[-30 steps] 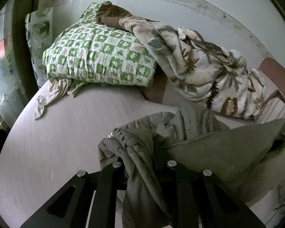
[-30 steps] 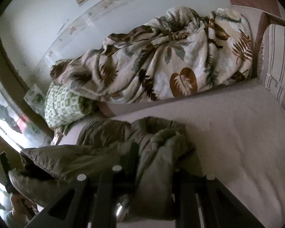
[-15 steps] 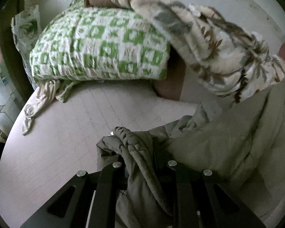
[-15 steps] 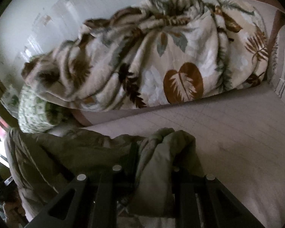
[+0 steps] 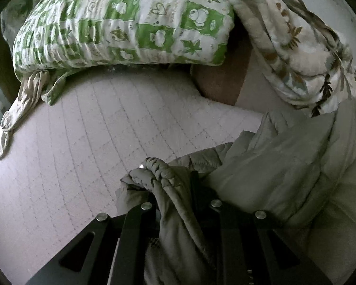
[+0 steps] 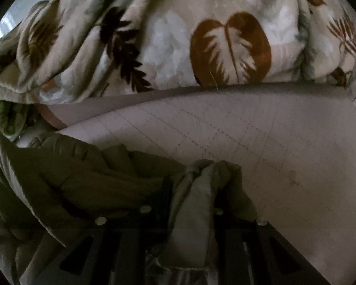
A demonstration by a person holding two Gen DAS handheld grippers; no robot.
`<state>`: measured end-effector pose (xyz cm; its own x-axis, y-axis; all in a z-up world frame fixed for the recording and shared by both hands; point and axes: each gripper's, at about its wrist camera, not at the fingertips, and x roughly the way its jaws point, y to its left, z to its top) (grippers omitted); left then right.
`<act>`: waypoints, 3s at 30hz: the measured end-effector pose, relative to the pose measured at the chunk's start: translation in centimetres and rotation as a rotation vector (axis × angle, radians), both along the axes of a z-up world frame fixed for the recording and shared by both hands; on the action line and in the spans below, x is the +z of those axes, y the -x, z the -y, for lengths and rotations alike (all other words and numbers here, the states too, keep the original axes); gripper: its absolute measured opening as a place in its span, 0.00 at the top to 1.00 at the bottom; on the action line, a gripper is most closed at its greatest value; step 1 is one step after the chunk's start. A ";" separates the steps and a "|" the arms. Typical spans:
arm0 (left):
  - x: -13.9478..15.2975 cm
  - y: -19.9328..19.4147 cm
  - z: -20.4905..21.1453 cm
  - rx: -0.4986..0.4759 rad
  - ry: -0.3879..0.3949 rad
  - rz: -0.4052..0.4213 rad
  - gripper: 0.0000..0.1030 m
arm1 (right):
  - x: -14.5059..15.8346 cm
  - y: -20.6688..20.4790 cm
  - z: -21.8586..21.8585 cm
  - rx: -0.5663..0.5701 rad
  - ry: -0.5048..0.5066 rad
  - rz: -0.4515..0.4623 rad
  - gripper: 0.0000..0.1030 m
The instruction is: Fold large clothes
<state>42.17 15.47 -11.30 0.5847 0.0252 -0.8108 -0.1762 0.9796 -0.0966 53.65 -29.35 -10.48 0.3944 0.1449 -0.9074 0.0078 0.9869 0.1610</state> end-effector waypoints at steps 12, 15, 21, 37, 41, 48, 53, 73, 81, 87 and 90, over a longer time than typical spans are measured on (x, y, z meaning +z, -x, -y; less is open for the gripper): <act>2.6 0.9 1.2 0.015 -0.053 0.011 0.78 | 2.7 2.1 1.4 -0.046 -0.116 0.075 0.77; 3.9 1.3 0.7 0.026 -0.008 0.015 0.71 | 3.6 2.3 1.9 -0.061 -0.147 0.084 0.76; 5.6 1.9 0.6 0.014 0.034 0.047 0.56 | 4.7 2.9 3.0 -0.073 -0.218 0.100 0.71; 12.8 3.4 2.1 -0.050 -0.119 0.226 0.01 | 8.5 4.4 3.1 -0.057 -0.199 0.205 0.00; 13.2 4.4 3.9 -0.121 -0.094 0.205 0.01 | 9.1 6.2 1.7 -0.027 -0.174 0.231 0.00; 11.2 4.0 9.4 -0.204 -0.020 0.132 0.01 | 9.6 7.7 -3.4 0.129 -0.132 0.185 0.00; 7.5 1.0 13.7 -0.206 -0.207 0.019 0.01 | 7.0 6.4 -6.3 0.164 0.011 0.073 0.00; 6.9 3.4 12.4 -0.184 -0.155 0.001 0.01 | 5.6 10.6 -4.7 0.156 0.010 0.101 0.00; 6.1 8.9 12.4 -0.208 -0.232 0.003 0.00 | 7.5 18.4 -7.3 0.333 0.080 0.095 0.00; 3.0 8.2 11.0 -0.185 -0.207 -0.050 0.00 | 2.4 17.9 -7.6 0.313 0.091 0.005 0.00; 2.3 7.9 11.4 -0.190 -0.233 -0.047 0.00 | 1.4 17.7 -8.6 0.332 0.150 0.012 0.00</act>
